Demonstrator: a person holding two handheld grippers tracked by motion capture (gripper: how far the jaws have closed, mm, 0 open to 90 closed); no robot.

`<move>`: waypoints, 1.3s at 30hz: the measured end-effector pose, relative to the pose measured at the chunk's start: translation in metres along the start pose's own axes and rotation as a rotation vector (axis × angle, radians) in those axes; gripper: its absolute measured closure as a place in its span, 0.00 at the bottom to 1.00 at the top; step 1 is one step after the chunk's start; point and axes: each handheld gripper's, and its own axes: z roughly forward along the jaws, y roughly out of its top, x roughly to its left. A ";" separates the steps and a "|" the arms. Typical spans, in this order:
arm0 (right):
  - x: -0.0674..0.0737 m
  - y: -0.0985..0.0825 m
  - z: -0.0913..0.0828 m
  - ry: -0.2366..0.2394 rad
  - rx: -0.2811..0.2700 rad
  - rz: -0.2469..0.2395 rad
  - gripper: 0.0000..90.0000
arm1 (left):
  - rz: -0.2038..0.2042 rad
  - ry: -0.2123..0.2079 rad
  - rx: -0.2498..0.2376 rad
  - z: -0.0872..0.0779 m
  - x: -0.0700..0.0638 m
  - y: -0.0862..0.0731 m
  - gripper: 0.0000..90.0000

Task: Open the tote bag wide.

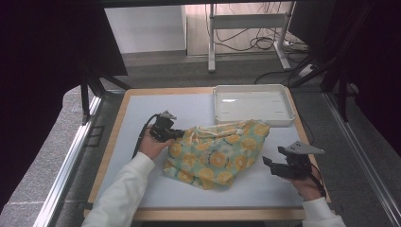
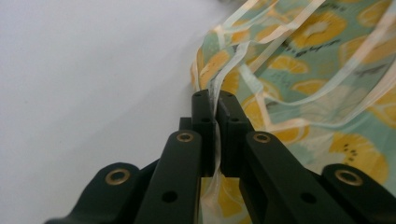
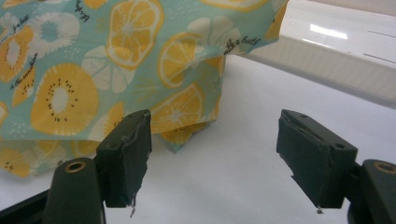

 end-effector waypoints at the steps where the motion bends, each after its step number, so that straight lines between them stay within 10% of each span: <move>1: 0.000 0.000 0.000 0.000 -0.002 -0.001 0.29 | 0.000 -0.007 -0.010 -0.001 -0.001 0.000 0.99; 17: 0.010 0.034 -0.011 -0.045 -0.046 -0.031 0.30 | 0.010 -0.080 -0.131 -0.020 -0.009 -0.006 1.00; 28: 0.033 0.083 0.014 -0.002 -0.084 -0.071 0.30 | 0.002 -0.098 -0.163 -0.027 -0.011 -0.004 0.99; 39: 0.024 0.072 0.016 0.001 -0.071 -0.033 0.31 | 0.002 -0.098 -0.161 -0.024 -0.013 -0.004 0.99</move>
